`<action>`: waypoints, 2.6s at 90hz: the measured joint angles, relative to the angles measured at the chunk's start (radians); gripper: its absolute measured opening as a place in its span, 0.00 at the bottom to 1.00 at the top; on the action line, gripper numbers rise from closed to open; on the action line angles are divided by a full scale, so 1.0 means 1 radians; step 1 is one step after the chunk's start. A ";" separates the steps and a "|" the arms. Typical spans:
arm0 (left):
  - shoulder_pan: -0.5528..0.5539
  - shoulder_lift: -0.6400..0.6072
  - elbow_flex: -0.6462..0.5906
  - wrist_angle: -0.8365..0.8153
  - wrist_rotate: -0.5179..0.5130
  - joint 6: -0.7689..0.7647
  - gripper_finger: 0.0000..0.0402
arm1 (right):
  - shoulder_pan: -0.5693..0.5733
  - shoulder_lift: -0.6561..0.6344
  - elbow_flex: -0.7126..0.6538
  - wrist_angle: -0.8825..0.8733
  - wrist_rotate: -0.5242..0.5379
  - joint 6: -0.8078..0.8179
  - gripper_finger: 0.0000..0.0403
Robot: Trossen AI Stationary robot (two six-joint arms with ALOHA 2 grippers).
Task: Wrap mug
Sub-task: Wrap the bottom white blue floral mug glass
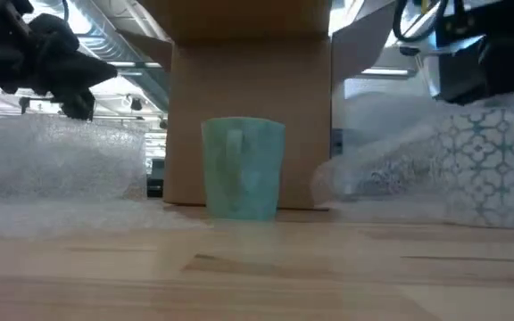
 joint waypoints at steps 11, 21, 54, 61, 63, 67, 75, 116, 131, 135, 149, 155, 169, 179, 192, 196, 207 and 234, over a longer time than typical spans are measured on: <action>-0.035 0.038 0.018 0.058 -0.035 0.052 0.00 | 0.000 -0.010 0.000 0.003 -0.020 0.031 0.02; -0.062 0.095 0.057 0.079 -0.092 0.100 0.00 | 0.002 -0.047 0.000 0.012 -0.098 0.050 0.11; -0.141 0.454 0.252 0.075 -0.165 0.233 0.00 | 0.003 -0.294 0.000 0.007 -0.196 -0.022 0.52; -0.151 0.524 0.273 0.076 -0.169 0.234 0.00 | 0.003 -0.363 0.000 -0.002 -0.197 -0.026 0.55; -0.152 0.542 0.277 0.075 -0.175 0.234 0.00 | 0.003 -0.383 0.001 -0.002 -0.193 -0.026 0.56; -0.152 0.577 0.281 0.074 -0.186 0.230 0.00 | 0.003 -0.417 0.001 0.001 -0.174 -0.026 0.56; -0.151 0.631 0.284 0.075 -0.194 0.204 0.00 | 0.003 -0.471 0.001 0.023 -0.151 -0.026 0.56; -0.149 0.707 0.284 0.076 -0.202 0.202 0.00 | -0.014 -0.340 -0.075 0.404 -0.157 -0.447 0.26; -0.149 0.707 0.284 0.075 -0.203 0.202 0.00 | -0.083 -0.197 -0.098 0.362 -0.182 -0.467 0.03; -0.149 0.707 0.284 0.075 -0.203 0.202 0.00 | -0.097 -0.168 -0.098 0.383 -0.199 -0.494 0.03; -0.149 0.707 0.284 0.075 -0.204 0.197 0.00 | -0.151 -0.078 -0.097 0.471 -0.258 -0.572 0.04; -0.149 0.707 0.284 0.076 -0.204 0.197 0.00 | -0.173 -0.040 -0.096 0.478 -0.287 -0.593 0.02; -0.149 0.707 0.284 0.076 -0.204 0.196 0.00 | -0.214 -0.009 -0.089 0.471 -0.371 -0.638 0.01; -0.149 0.707 0.284 0.076 -0.204 0.195 0.00 | -0.221 -0.032 -0.038 0.410 -0.380 -0.649 0.01; -0.149 0.708 0.284 0.075 -0.204 0.199 0.00 | -0.220 -0.085 0.055 0.312 -0.370 -0.655 0.00; -0.149 0.708 0.284 0.075 -0.204 0.202 0.00 | -0.220 -0.102 0.085 0.281 -0.370 -0.653 0.00; -0.149 0.708 0.284 0.075 -0.207 0.202 0.00 | -0.215 -0.165 0.152 0.170 -0.369 -0.591 0.00; -0.149 0.708 0.284 0.069 -0.207 0.208 0.00 | -0.005 -0.322 0.083 -0.093 -0.346 -0.162 0.00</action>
